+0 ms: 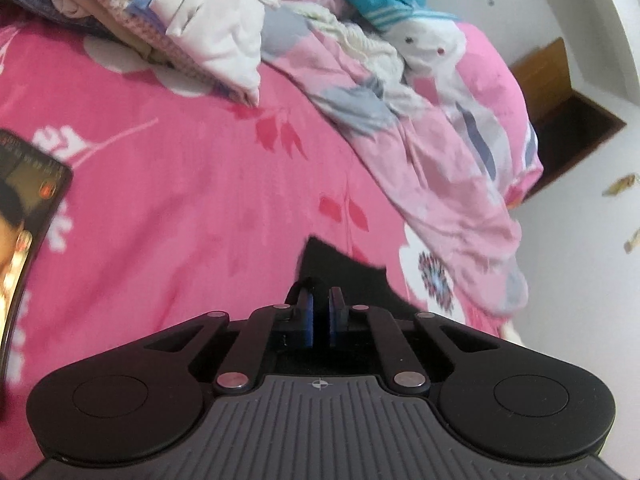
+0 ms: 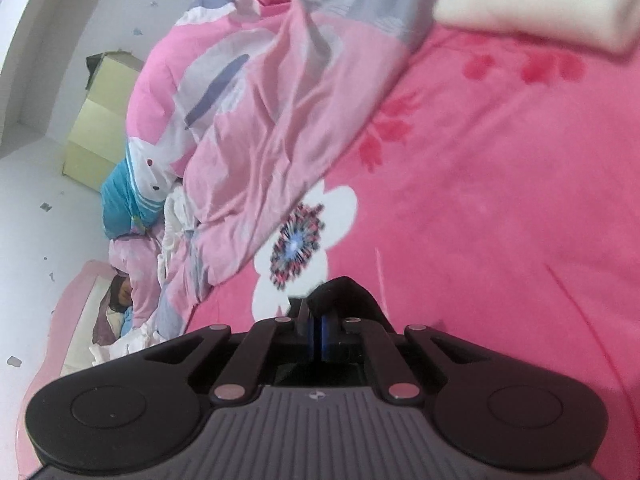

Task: Fold clothes

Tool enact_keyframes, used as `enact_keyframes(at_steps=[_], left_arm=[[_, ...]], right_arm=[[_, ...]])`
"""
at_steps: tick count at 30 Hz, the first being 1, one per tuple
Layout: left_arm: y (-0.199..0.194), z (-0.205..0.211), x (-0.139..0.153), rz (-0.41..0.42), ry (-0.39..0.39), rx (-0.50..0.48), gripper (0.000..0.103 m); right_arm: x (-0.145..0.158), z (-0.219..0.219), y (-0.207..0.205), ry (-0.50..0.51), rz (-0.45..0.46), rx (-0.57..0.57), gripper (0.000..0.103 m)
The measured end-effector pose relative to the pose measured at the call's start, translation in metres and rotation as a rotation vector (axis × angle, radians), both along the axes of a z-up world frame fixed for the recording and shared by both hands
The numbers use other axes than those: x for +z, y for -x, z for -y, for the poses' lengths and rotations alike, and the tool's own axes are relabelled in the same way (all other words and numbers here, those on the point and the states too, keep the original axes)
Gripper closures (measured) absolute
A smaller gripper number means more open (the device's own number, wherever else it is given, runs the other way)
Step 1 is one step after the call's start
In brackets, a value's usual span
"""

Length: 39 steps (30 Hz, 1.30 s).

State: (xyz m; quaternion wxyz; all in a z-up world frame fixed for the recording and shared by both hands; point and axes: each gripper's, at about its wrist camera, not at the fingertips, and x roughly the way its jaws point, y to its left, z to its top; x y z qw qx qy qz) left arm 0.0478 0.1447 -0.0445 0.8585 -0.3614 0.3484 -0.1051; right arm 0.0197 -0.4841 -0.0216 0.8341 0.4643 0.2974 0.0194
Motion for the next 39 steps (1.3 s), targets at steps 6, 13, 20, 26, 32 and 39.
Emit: enact_keyframes(at_steps=[6,13,20,26,32,39], left_arm=[[-0.03,0.004,-0.002,0.011,-0.004,0.019,0.098],[-0.059,0.008,-0.021,-0.013,-0.013,0.032,0.098],[-0.08,0.003,-0.054,-0.081,0.053,0.049,0.098],[-0.089,-0.015,-0.08,-0.118,0.289,0.088,0.095],[-0.08,-0.029,-0.1,-0.095,0.551,0.19,0.086],[-0.065,-0.027,-0.068,-0.001,0.394,0.246,0.07]], right_arm=[[0.003,0.0,-0.034,0.006,0.007,-0.002,0.1],[-0.017,0.005,-0.067,-0.004,-0.035,-0.013,0.1],[-0.064,0.018,-0.089,-0.119,-0.084,-0.022,0.1],[-0.101,0.039,-0.098,-0.384,-0.06,-0.045,0.091],[-0.128,0.053,-0.084,-0.628,0.04,-0.143,0.078],[-0.096,0.049,-0.058,-0.514,0.072,-0.185,0.077]])
